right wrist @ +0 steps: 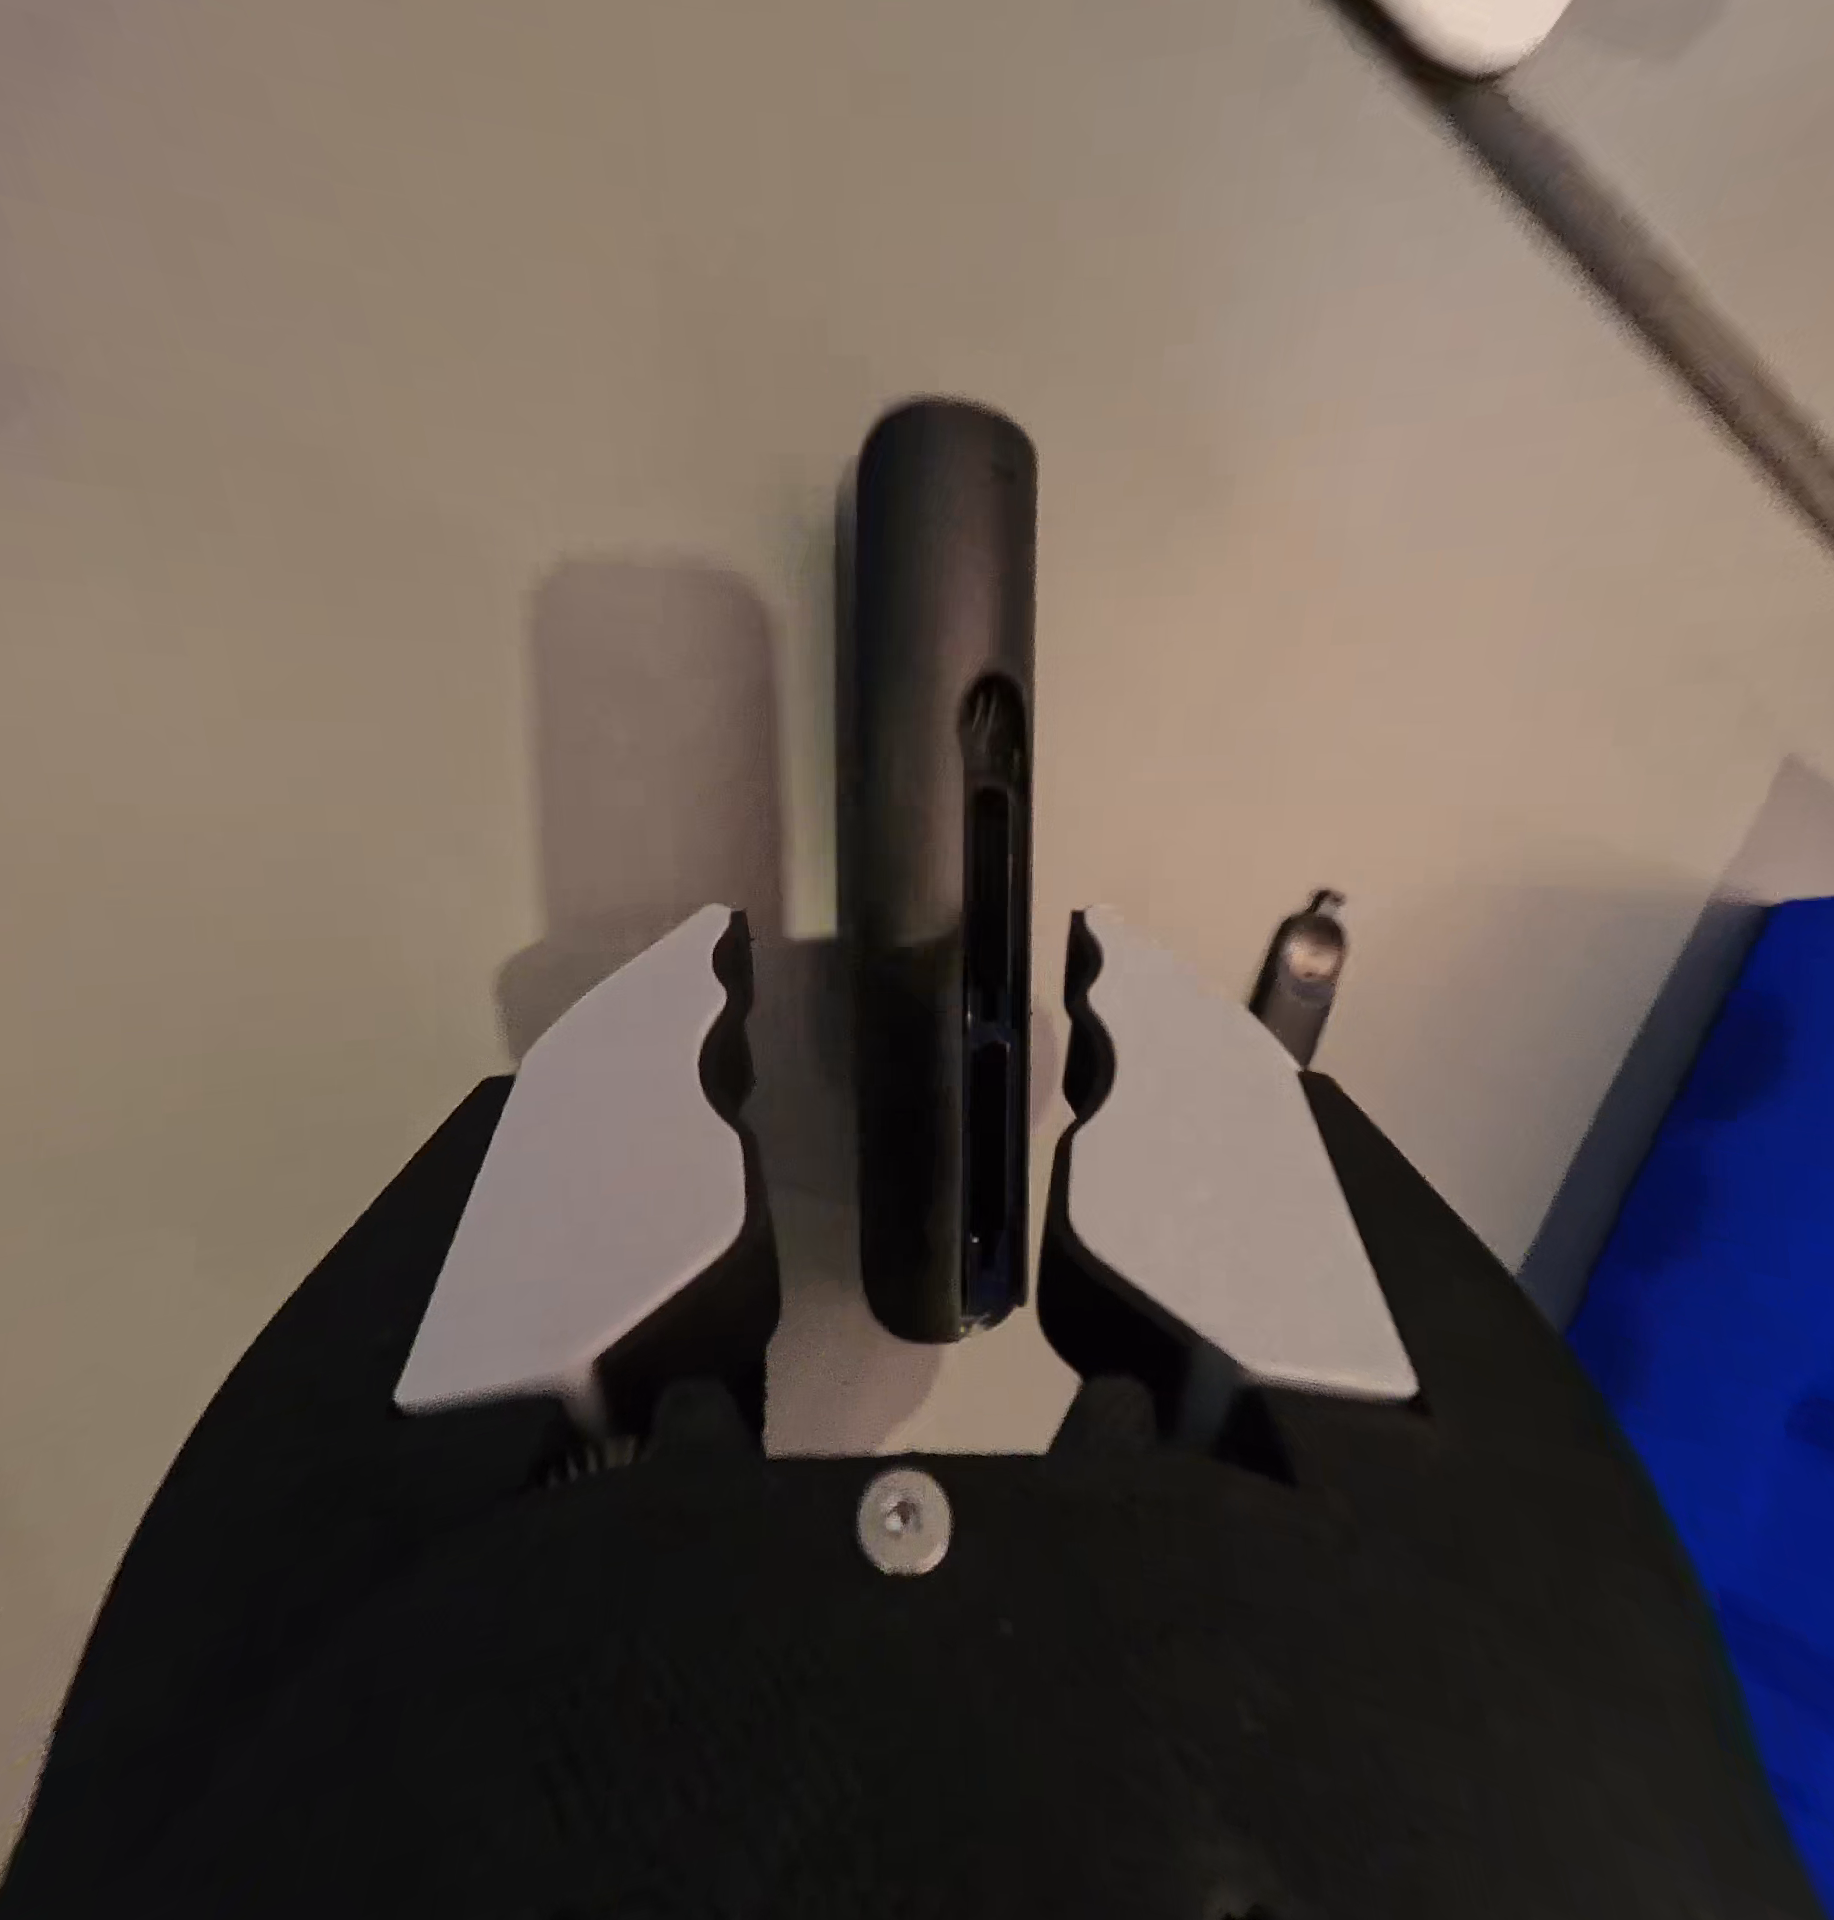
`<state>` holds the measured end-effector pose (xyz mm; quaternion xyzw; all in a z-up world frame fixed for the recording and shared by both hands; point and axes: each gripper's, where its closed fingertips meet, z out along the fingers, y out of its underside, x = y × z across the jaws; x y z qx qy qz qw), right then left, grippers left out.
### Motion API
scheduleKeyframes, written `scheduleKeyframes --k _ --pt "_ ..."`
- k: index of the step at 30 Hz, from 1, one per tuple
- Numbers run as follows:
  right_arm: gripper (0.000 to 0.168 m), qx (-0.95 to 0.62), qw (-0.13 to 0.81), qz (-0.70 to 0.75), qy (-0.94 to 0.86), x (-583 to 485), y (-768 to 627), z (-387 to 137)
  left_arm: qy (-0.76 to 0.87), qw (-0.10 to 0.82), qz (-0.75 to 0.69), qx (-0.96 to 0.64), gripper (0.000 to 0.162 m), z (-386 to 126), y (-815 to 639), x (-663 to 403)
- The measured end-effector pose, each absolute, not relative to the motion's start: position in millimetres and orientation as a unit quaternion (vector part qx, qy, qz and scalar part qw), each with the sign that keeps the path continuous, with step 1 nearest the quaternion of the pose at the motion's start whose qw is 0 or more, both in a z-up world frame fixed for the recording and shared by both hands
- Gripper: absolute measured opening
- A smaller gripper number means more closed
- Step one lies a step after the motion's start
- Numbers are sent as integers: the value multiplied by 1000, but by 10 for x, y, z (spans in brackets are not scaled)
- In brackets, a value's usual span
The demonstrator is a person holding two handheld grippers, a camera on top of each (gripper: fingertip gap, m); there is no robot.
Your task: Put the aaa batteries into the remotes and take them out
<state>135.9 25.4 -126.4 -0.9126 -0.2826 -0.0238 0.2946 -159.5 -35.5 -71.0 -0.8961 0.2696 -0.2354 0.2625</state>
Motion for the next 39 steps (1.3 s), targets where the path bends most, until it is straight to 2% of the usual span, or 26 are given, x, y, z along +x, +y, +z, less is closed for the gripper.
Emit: scheduleKeyframes --k 3,8,12,21,24,27,34,36,39 --pt "61 -894 359 5 -267 1306 293 -875 278 223 -216 -909 24 -929 -415 -1532" --pt "61 -884 395 39 -247 1373 291 -547 292 177 -170 -924 27 -1155 -322 -1428" --pt "61 -884 399 58 -235 1494 246 -515 294 126 -99 -942 31 -1419 -289 -1528" --pt "62 -890 390 62 -227 1686 223 -589 237 106 -124 -958 30 -1520 -311 -1491" --pt "62 -890 386 64 -234 1653 219 -607 205 101 -116 -967 38 -1538 -311 -1509" --pt "61 -889 385 60 -243 1622 209 -619 167 88 -97 -977 56 -1552 -305 -1577" --pt "61 -889 375 78 -249 1569 155 -676 134 89 -105 -981 61 -1533 -315 -1586" --pt "61 -891 370 82 -251 1567 141 -700 125 93 -109 -982 72 -1518 -312 -1596" --pt "61 -890 367 84 -255 1567 129 -717 88 74 -128 -985 96 -1517 -335 -1630"
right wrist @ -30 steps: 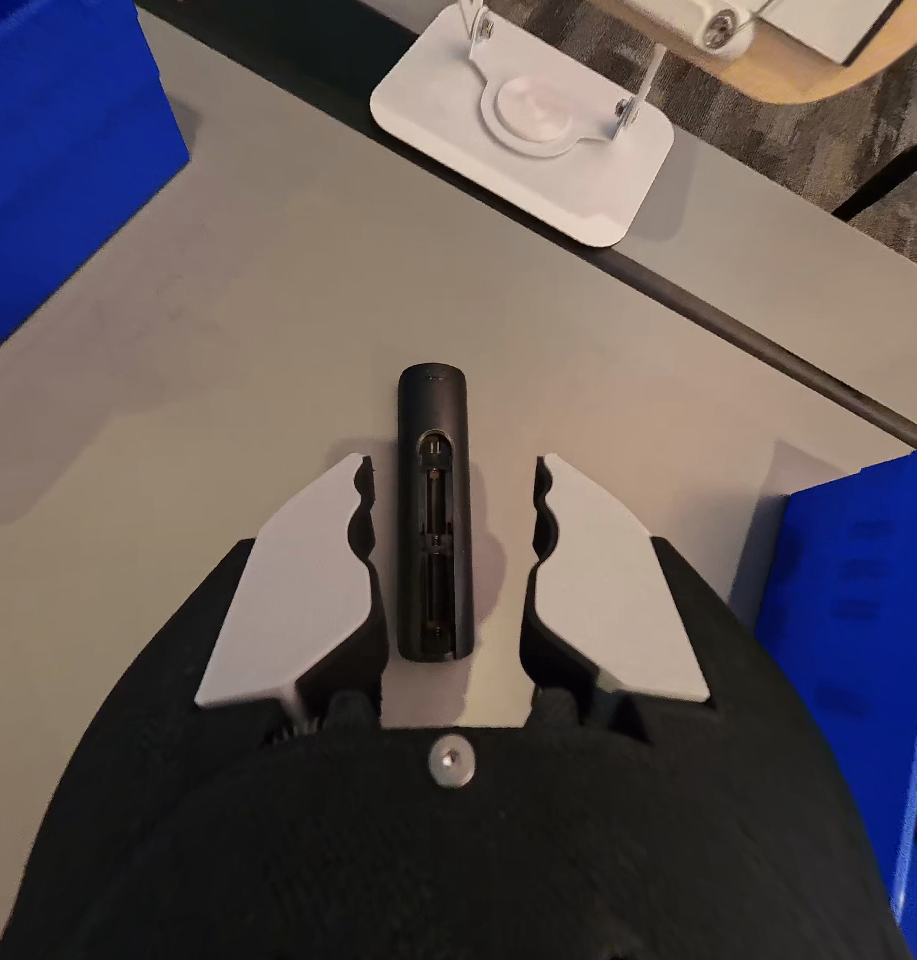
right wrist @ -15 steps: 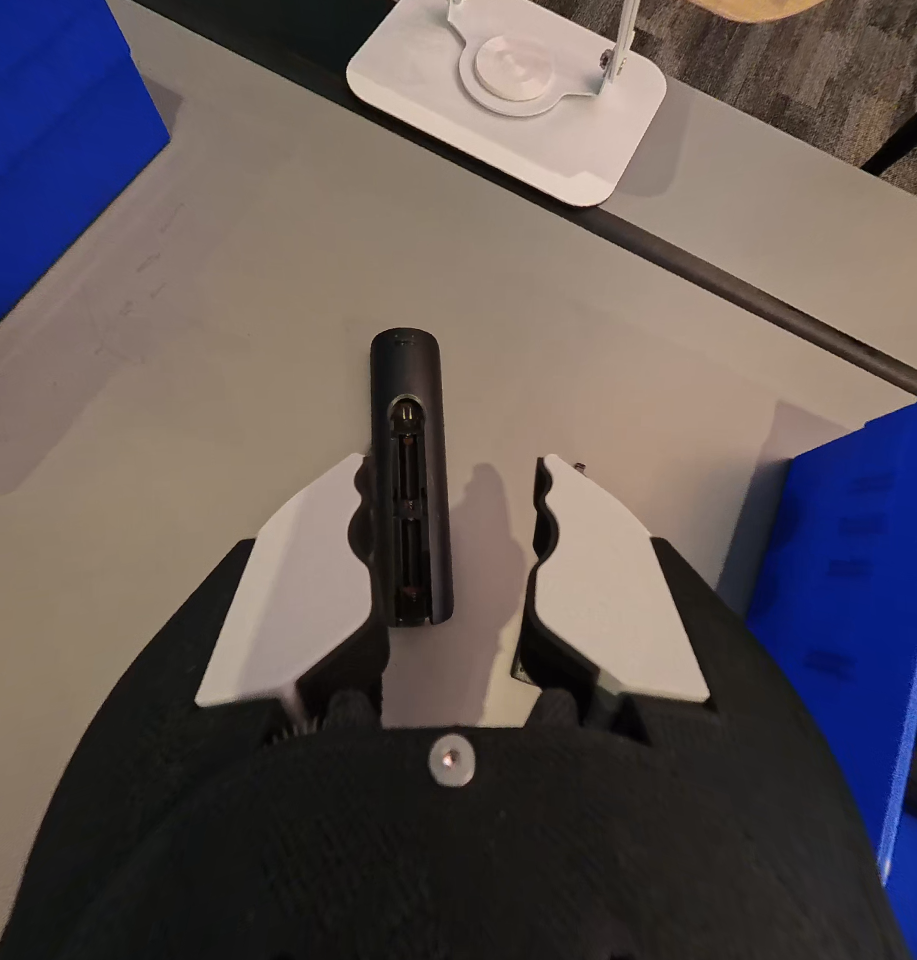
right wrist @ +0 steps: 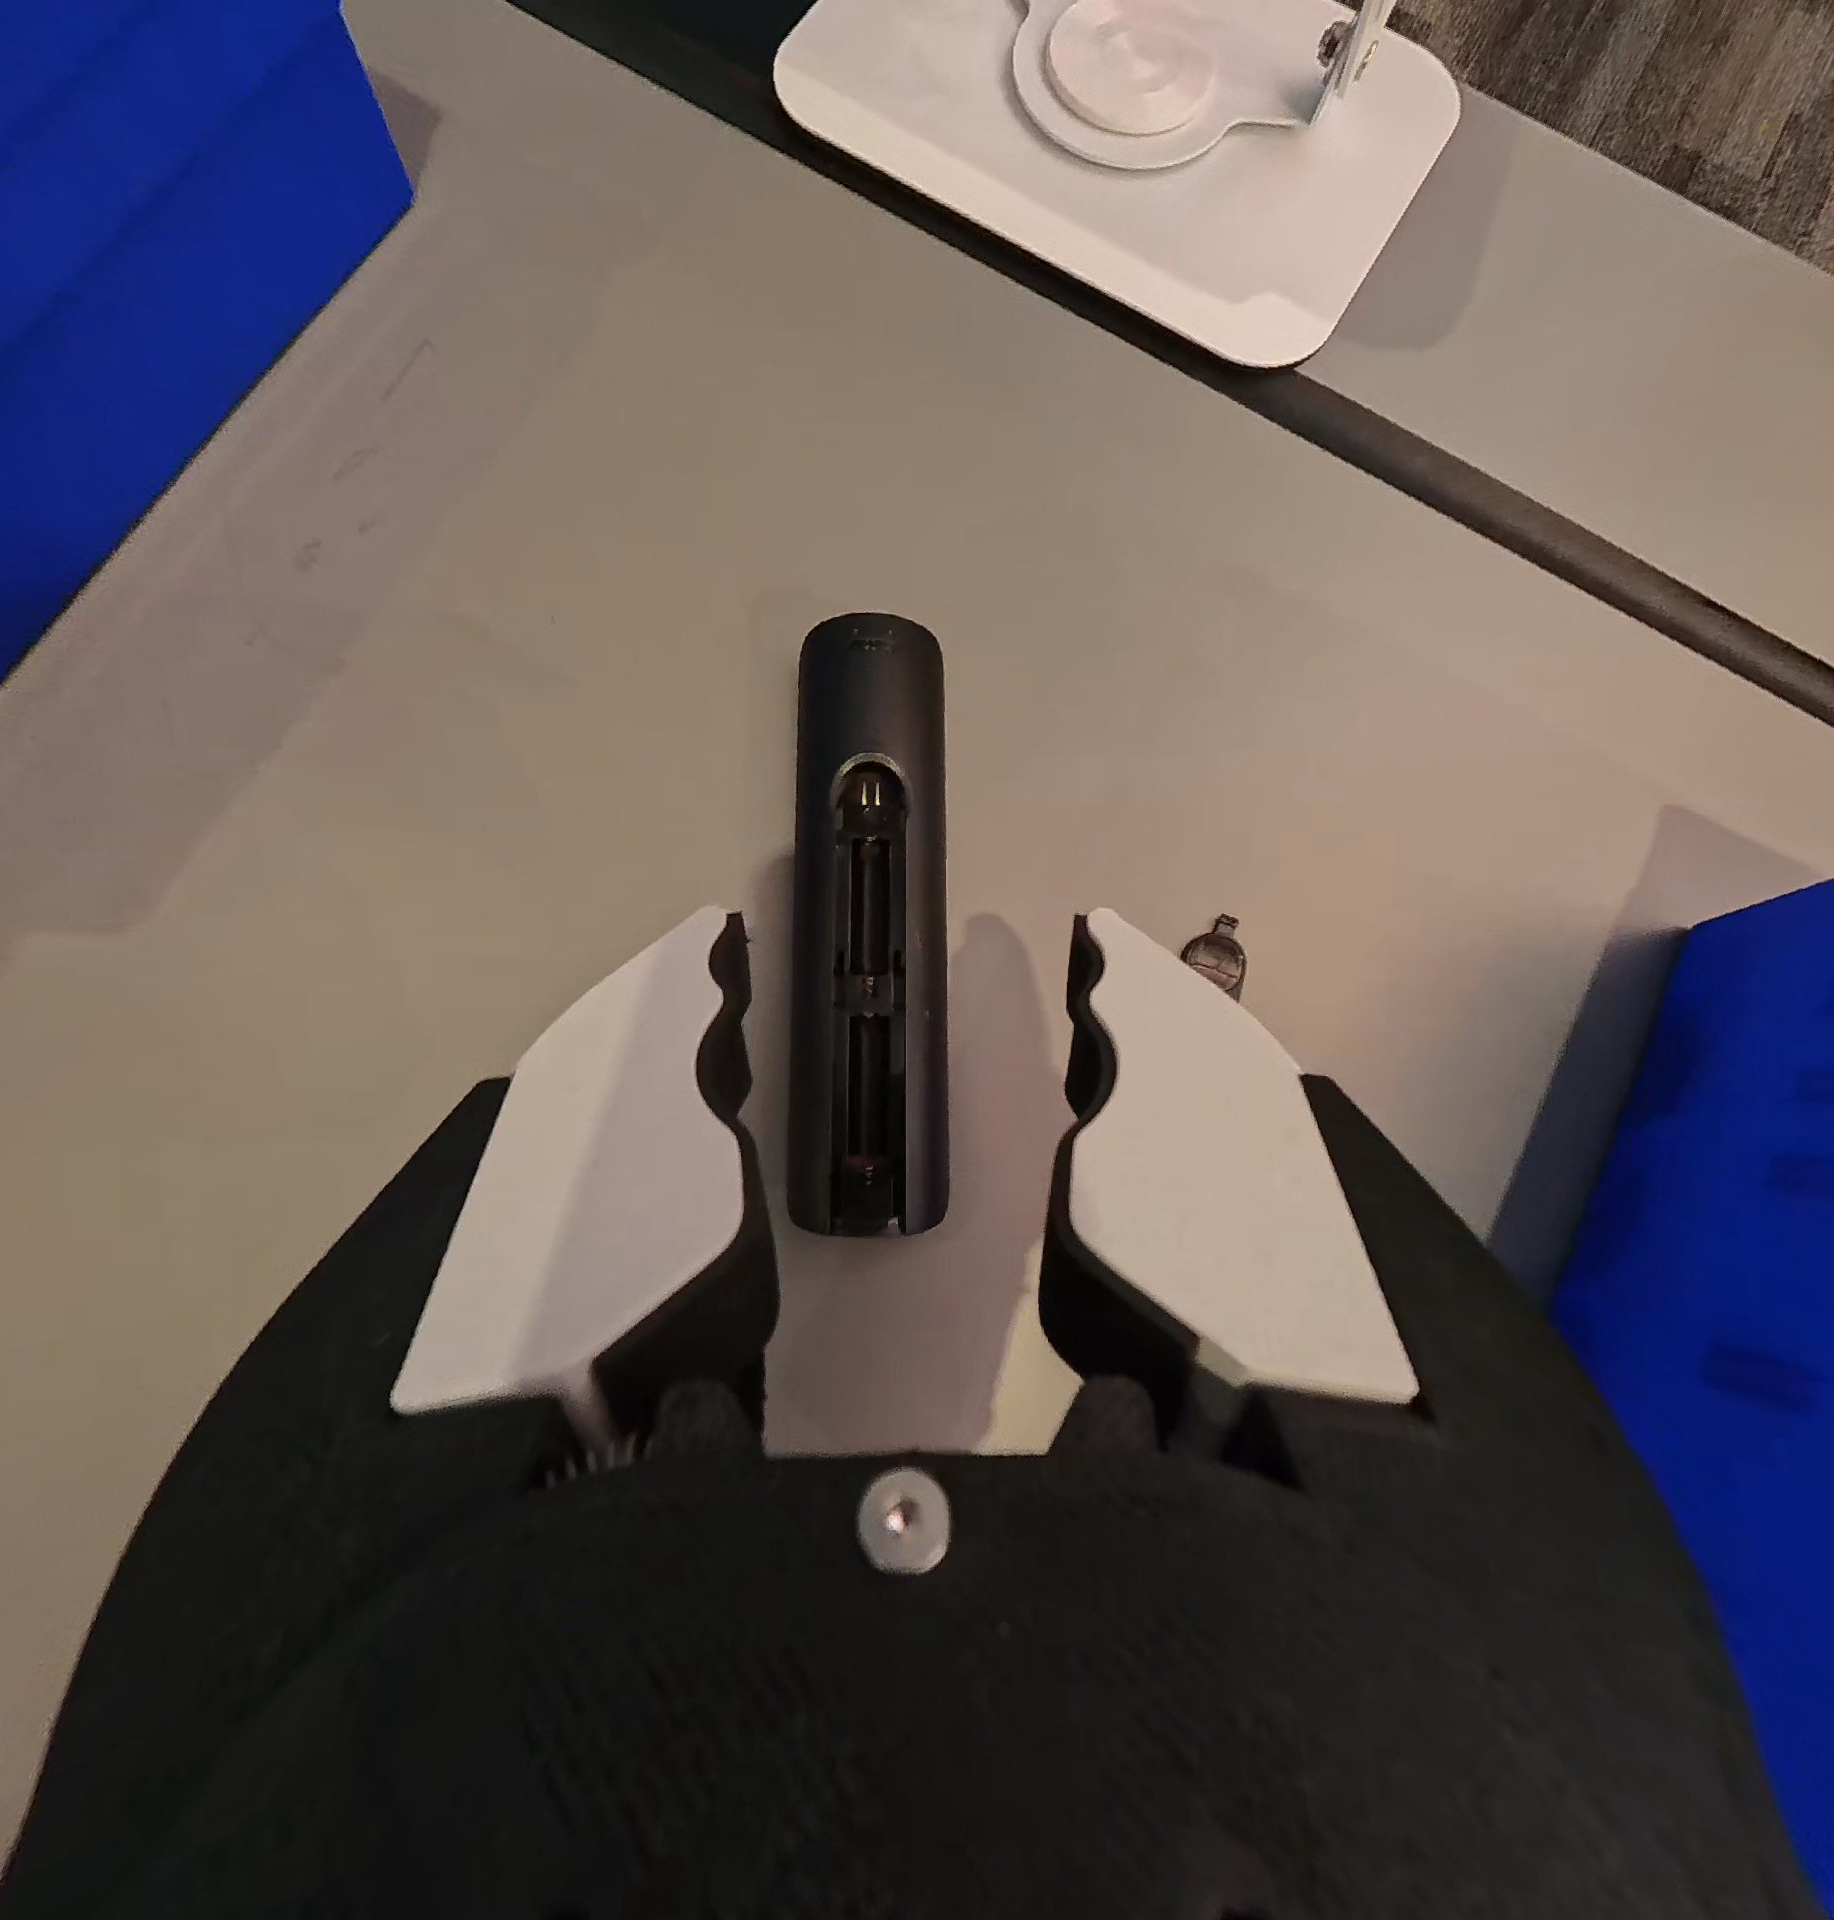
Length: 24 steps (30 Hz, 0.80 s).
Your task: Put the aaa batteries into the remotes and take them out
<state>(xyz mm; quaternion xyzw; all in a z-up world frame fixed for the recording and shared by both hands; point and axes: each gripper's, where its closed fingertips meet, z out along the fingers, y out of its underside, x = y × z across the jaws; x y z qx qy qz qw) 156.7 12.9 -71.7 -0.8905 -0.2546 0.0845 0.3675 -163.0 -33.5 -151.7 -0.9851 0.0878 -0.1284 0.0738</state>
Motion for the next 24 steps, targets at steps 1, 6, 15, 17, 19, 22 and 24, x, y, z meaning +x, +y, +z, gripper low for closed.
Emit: scheduleKeyframes --k 1,6,15,17,19,22,24 --pt "61 -890 367 86 -256 1564 125 -720 86 77 -130 -985 96 -1505 -317 -1624" --pt "60 -888 368 91 -260 1525 117 -717 106 67 -69 -990 92 -1570 -327 -1650" --pt "60 -891 357 81 -268 1541 80 -782 97 59 11 -994 109 -1656 -301 -1760" --pt "60 -889 358 80 -274 1518 69 -781 97 64 18 -993 108 -1643 -278 -1794" --pt "60 -885 361 79 -284 1487 59 -774 96 71 7 -993 97 -1633 -251 -1809" --pt "60 -880 365 69 -296 1473 61 -773 113 80 -3 -990 76 -1608 -213 -1819" --pt "60 -881 361 70 -297 1466 52 -786 142 92 -7 -986 30 -1582 -175 -1812"
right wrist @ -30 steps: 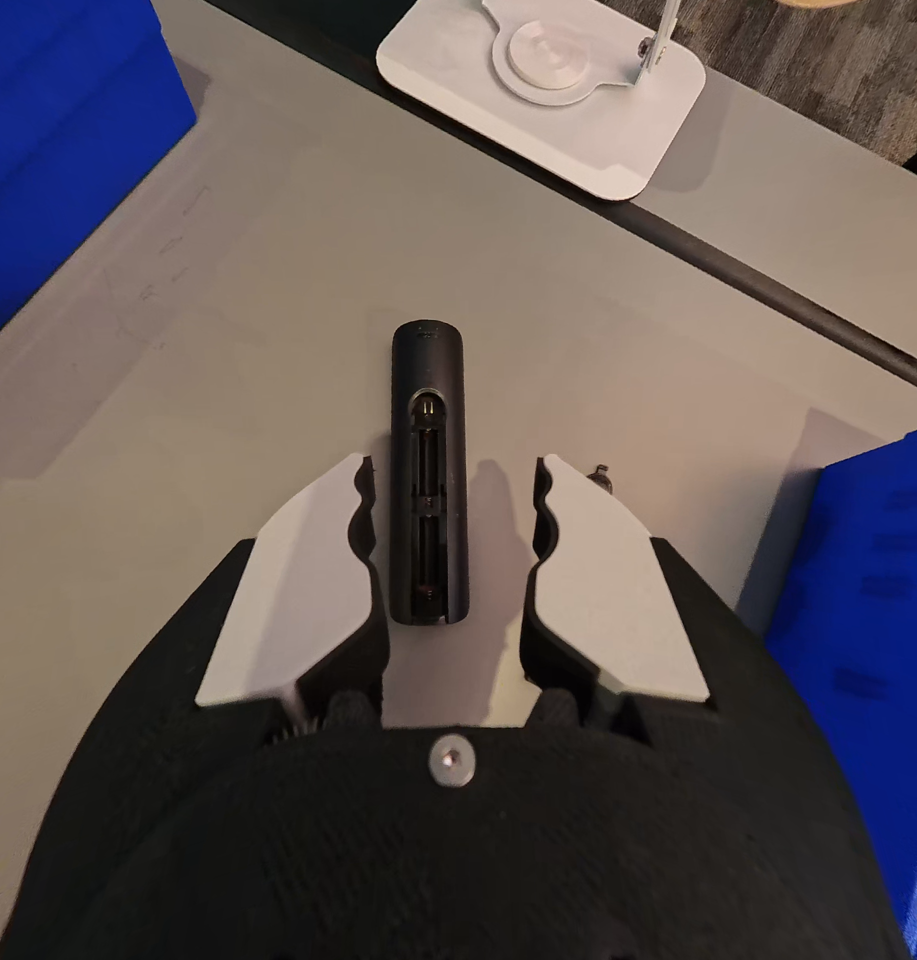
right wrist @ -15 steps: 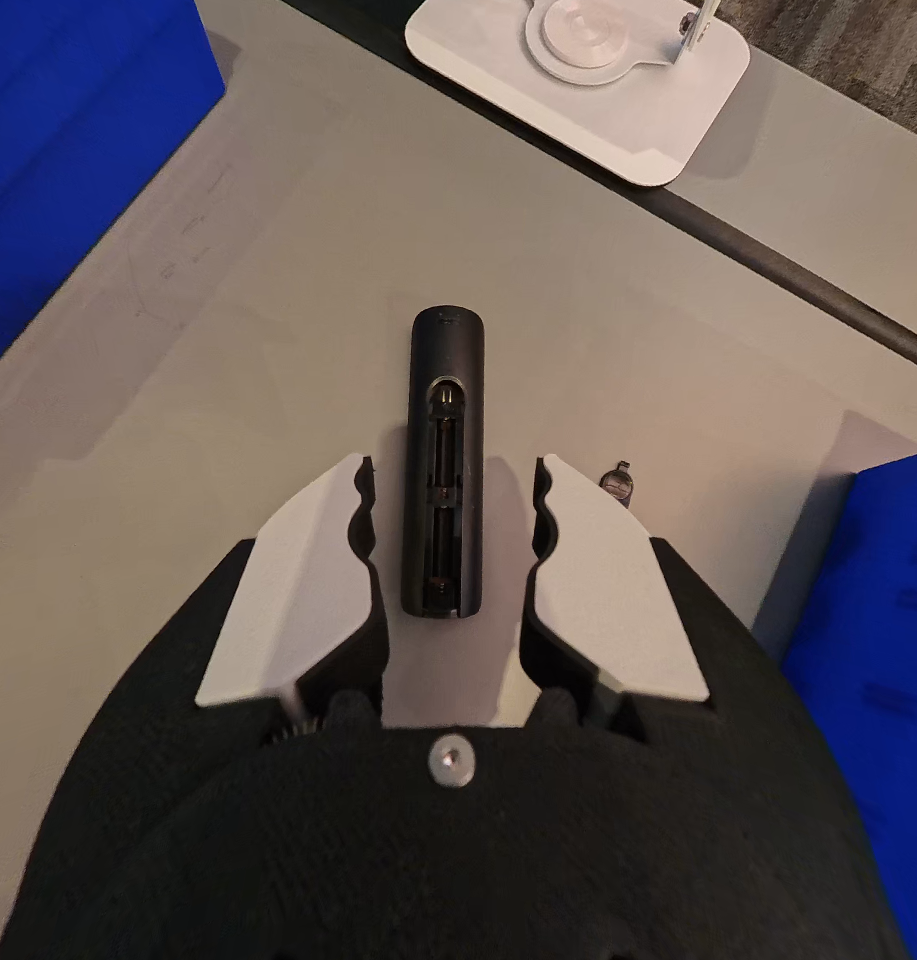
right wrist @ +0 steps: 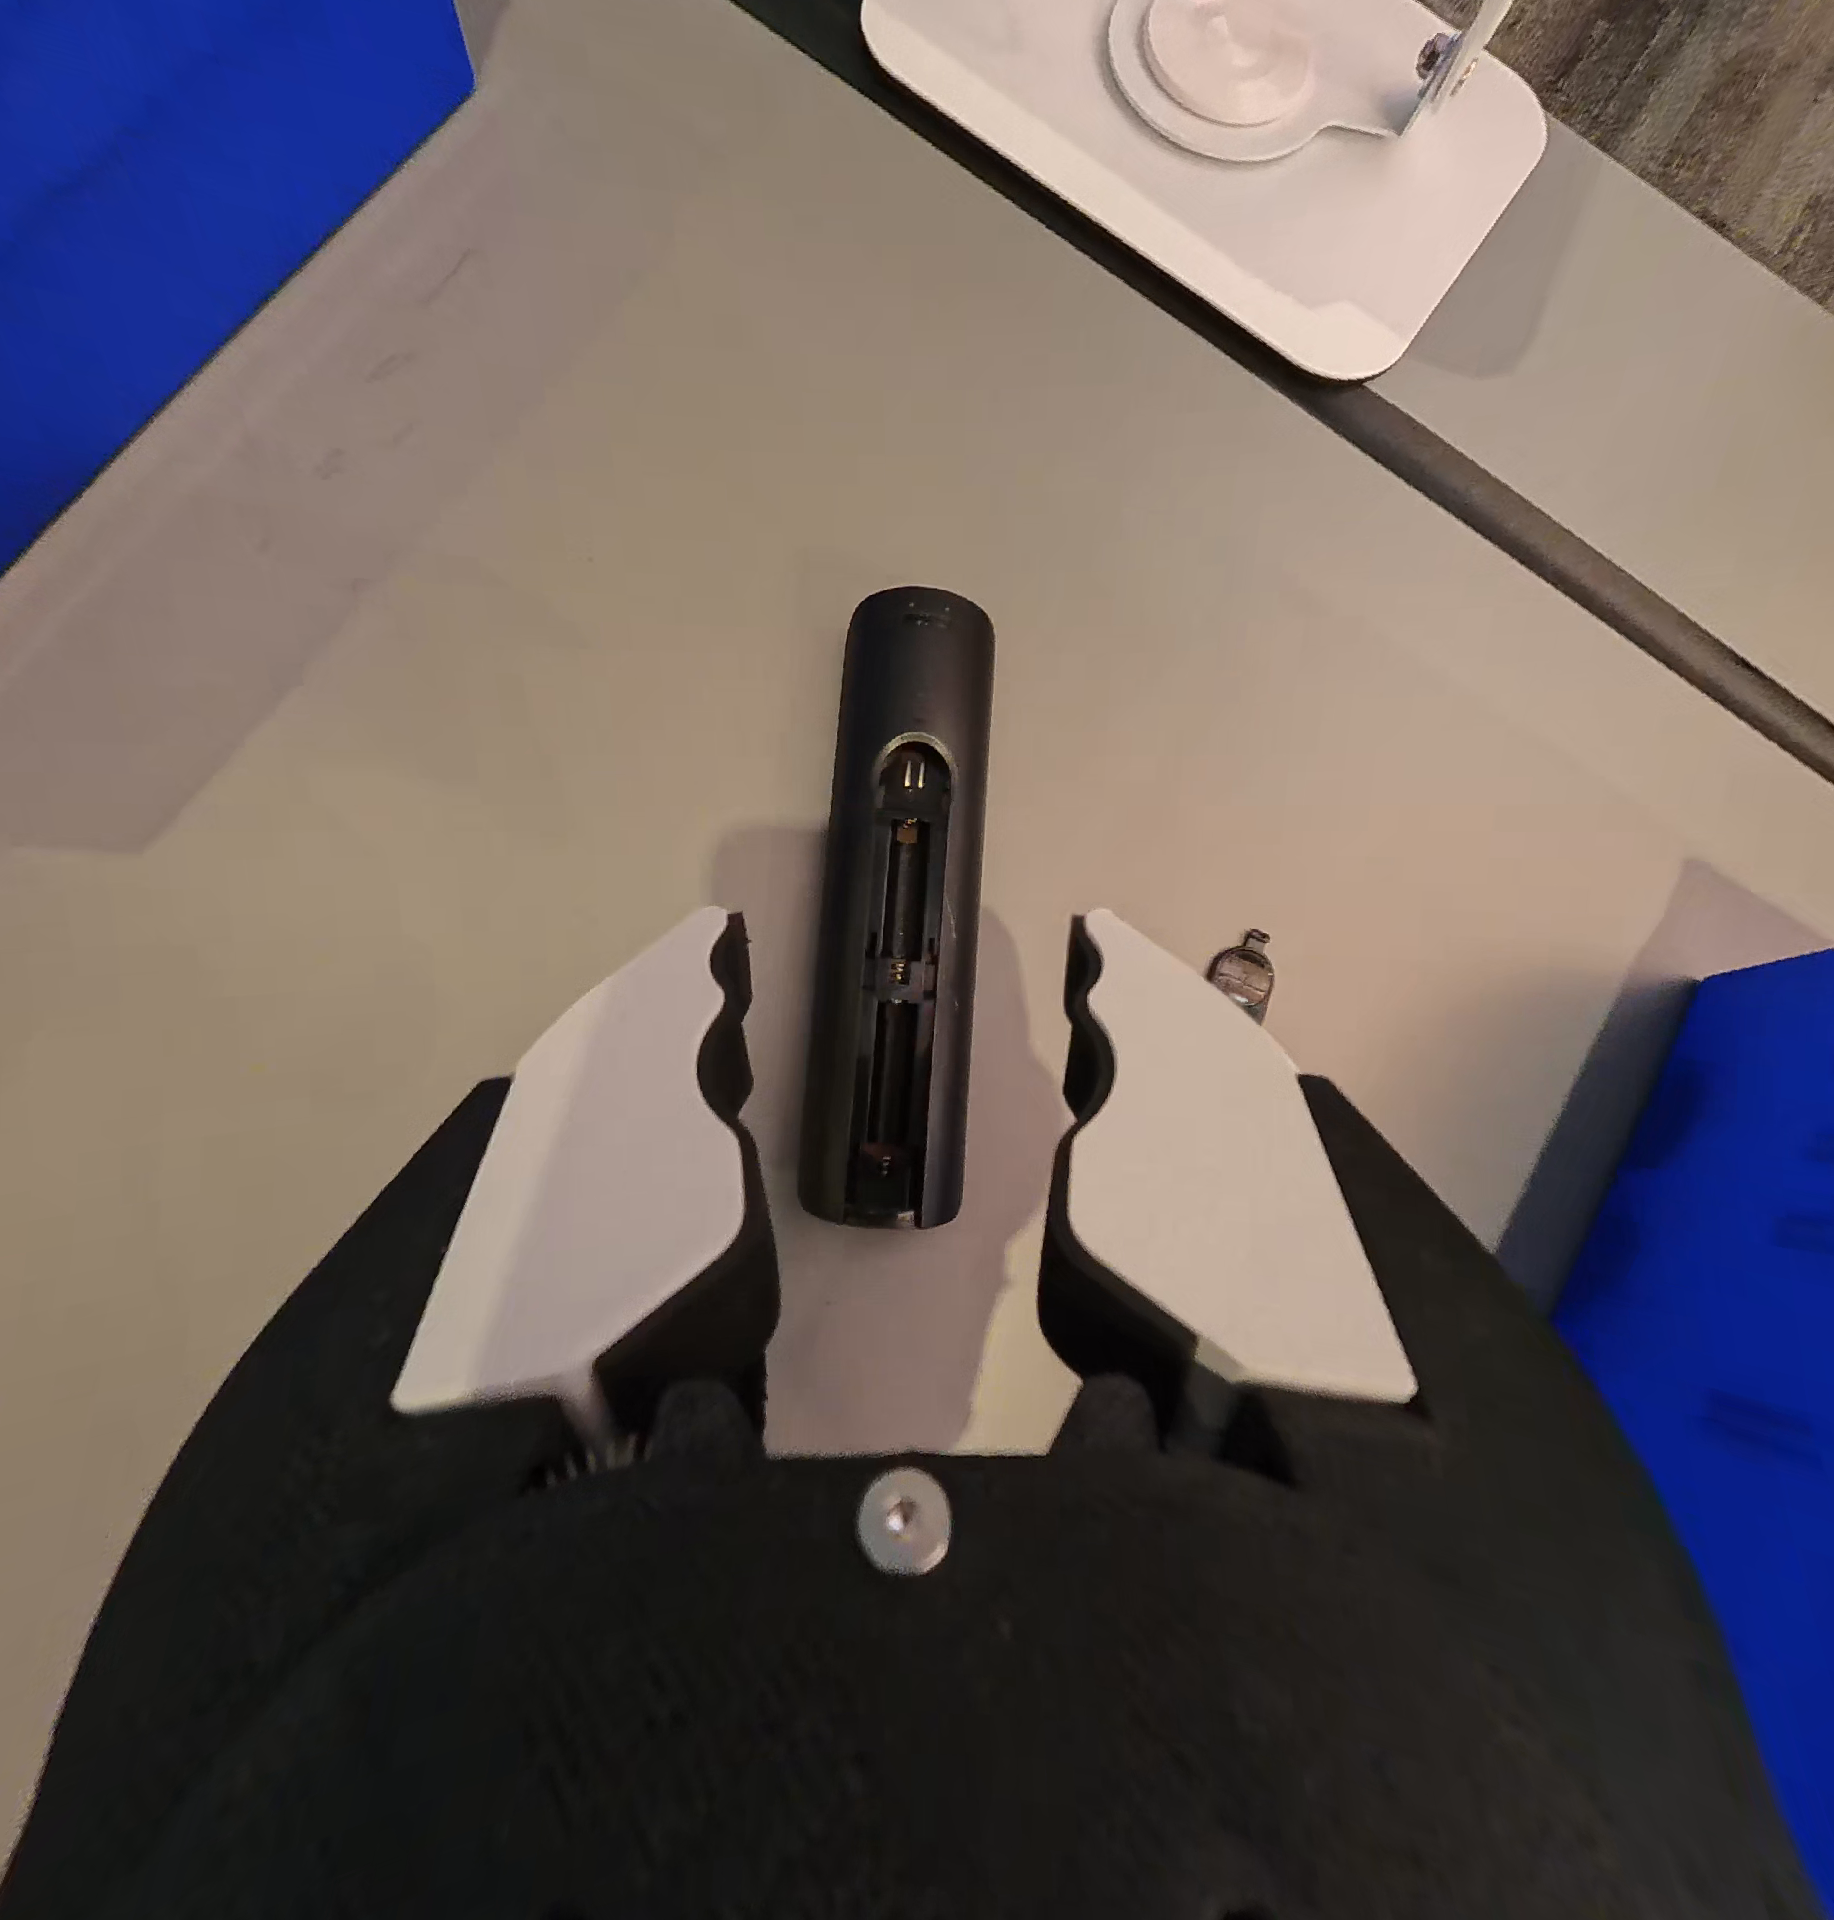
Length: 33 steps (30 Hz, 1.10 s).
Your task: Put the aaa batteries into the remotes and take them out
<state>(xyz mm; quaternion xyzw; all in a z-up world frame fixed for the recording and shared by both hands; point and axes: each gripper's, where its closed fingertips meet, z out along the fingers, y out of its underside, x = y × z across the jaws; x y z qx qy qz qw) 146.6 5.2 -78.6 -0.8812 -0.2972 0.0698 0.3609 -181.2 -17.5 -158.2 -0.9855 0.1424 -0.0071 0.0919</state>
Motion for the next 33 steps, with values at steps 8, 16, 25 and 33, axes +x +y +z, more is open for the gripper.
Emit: scheduleKeyframes --k 8,16,25,33 --pt "60 -882 354 70 -304 1506 9 -829 350 118 30 -929 45 -1533 -164 -1805" --pt "60 -880 332 65 -332 1455 -41 -942 583 199 -25 -787 49 -1226 -91 -1300" --pt "60 -874 339 72 -339 1427 -65 -901 662 103 -53 -740 38 -1474 -200 -1372" --pt "60 -874 337 62 -345 1480 -66 -921 662 75 -46 -744 11 -1576 -251 -1386"
